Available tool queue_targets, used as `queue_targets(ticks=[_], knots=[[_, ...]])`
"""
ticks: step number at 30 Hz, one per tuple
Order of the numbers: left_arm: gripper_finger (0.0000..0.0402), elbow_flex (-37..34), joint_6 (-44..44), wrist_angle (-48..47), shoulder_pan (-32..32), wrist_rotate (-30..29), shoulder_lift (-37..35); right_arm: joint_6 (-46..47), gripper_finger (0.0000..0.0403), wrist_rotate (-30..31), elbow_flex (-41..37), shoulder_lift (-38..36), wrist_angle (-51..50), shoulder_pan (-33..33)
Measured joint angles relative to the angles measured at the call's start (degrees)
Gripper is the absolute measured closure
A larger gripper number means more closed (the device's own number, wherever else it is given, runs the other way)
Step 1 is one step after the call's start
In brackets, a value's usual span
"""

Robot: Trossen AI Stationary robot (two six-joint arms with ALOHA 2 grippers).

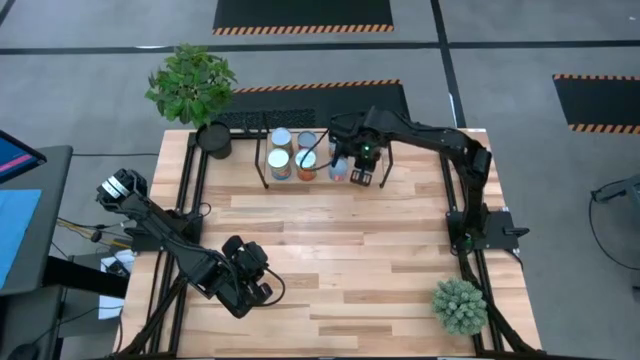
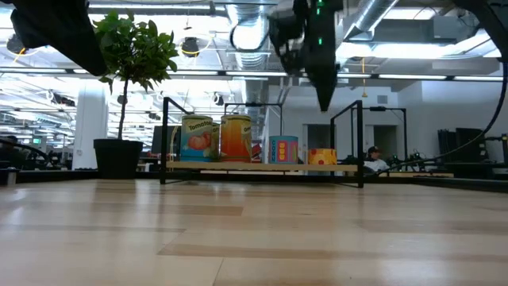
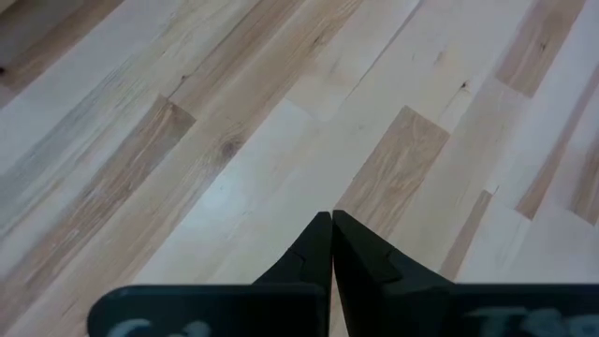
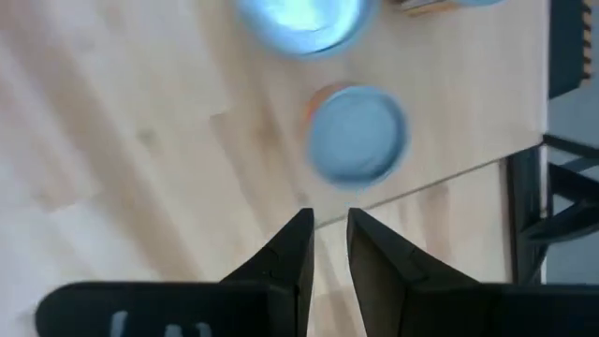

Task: Pick and place cans onto a shelf
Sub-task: Return to Home Position

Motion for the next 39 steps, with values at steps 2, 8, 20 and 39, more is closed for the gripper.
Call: queue_targets(ticks=[2, 8, 20, 39], knots=[[0.0402, -0.02, 0.29, 0.0, 0.0, 0.0, 0.0, 1.09, 0.031, -0.8, 2.64, -0.06, -3.3, 1.82], [0.0401, -0.02, 2.97, 0.0, 0.0, -0.05, 0.0, 4.1, 0.031, -0.89, 6.92, -0.1, -6.66, 8.19], [0.0401, 0.0, 2.88, -0.02, -0.18, 17.26, 0.0, 10.57, 0.031, -0.87, 7.02, -1.25, -7.36, 21.84], [0.0401, -0.07, 25.83, 3.16, 1.35, 20.57, -5.25, 13.99, 0.031, 0.49, -4.47, -32.63, 10.26, 43.97]])
